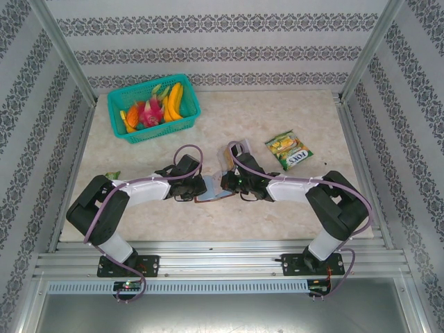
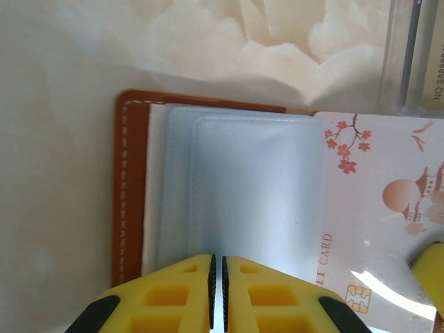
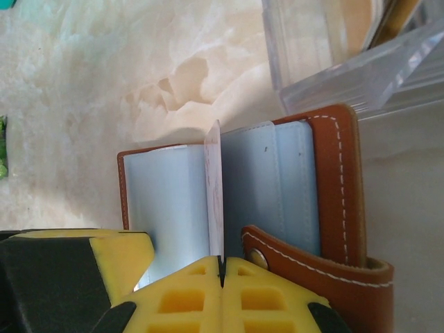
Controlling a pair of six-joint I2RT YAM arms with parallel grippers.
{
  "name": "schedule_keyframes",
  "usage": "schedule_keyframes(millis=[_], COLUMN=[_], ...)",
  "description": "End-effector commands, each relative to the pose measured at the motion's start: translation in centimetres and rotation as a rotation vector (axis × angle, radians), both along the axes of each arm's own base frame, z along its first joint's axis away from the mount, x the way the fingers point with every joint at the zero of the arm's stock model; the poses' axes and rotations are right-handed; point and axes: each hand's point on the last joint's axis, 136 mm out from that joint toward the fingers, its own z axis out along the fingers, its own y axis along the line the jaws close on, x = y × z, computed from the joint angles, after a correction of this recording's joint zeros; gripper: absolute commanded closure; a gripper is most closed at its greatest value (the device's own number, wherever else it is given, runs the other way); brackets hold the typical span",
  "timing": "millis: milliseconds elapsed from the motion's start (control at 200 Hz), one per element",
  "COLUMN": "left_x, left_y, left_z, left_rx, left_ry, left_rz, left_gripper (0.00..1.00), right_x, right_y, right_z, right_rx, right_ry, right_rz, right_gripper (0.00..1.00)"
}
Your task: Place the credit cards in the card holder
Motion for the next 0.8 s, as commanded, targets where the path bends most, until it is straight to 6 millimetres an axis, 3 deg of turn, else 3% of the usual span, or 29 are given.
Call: schedule_keyframes(millis=[0,230,445,614,794], left_x=[-0.3,-0.3,-0.9,-0.9,-0.7], left_y=[1.0,2.0,4.7,3.9,3.6], left_z=[-0.7,0.2,0.9,0.0,-0.7], left_rx=[0.045,0.082,0.205,0.182,0.186], left_ry=[0.013,-0.014,-0.029,0.006,0.025], left_rz=[0.002,0.014,0.036,0.016,0.006], left_gripper=[0.85,0.82,0.66,0.64,0.67], right_x=[-1.0,-1.2,-0.7,-0.5,-0.7], right_y=[0.1,-0.3,-0.1,0.6,0.5], right_z=[-1.7,-2.1,-0.5,0.6,0.2], right_rx=[0.004,-0.007,0.04,0.101,0.112], right_ry=[0.054,0.055,0.03,0.012,0.015], right_rz=[0.016,0.009,0.0,0.006,-0.005], right_gripper=[1.0,1.0,1.0,1.0,1.0])
